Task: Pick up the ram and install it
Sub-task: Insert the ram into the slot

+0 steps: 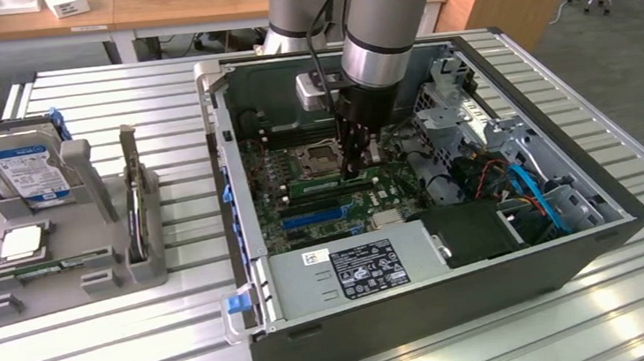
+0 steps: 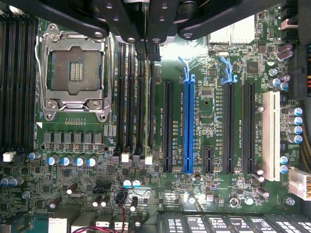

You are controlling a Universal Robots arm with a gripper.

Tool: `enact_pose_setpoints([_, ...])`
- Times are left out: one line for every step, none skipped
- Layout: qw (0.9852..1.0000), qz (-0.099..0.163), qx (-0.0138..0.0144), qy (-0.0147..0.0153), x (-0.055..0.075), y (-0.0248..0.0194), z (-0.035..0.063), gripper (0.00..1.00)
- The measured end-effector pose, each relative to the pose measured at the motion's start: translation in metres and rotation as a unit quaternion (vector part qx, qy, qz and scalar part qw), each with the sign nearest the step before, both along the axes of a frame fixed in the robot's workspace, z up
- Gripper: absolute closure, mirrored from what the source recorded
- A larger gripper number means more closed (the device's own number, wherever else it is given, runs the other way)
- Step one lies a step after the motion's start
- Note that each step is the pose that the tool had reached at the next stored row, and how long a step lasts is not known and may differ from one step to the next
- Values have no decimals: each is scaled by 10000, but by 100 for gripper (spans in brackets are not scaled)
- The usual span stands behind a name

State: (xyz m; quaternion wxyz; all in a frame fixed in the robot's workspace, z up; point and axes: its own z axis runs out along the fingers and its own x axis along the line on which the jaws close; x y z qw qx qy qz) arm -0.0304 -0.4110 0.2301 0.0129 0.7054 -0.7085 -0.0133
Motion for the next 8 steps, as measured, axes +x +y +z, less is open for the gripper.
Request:
enact_pose_setpoints([10000, 3, 0, 0, 0, 0, 0, 89])
enact_pose_setpoints([10000, 5, 0, 0, 0, 0, 0, 89])
enact_pose_setpoints([10000, 8, 0, 0, 0, 0, 0, 89])
enact_pose_setpoints([10000, 11, 0, 0, 0, 0, 0, 89])
enact_pose_setpoints([10000, 15, 0, 0, 0, 0, 0, 89])
enact_pose_setpoints([10000, 16, 0, 0, 0, 0, 0, 89])
enact_pose_setpoints([10000, 16, 0, 0, 0, 0, 0, 89])
enact_pose_setpoints([10000, 16, 0, 0, 0, 0, 0, 89])
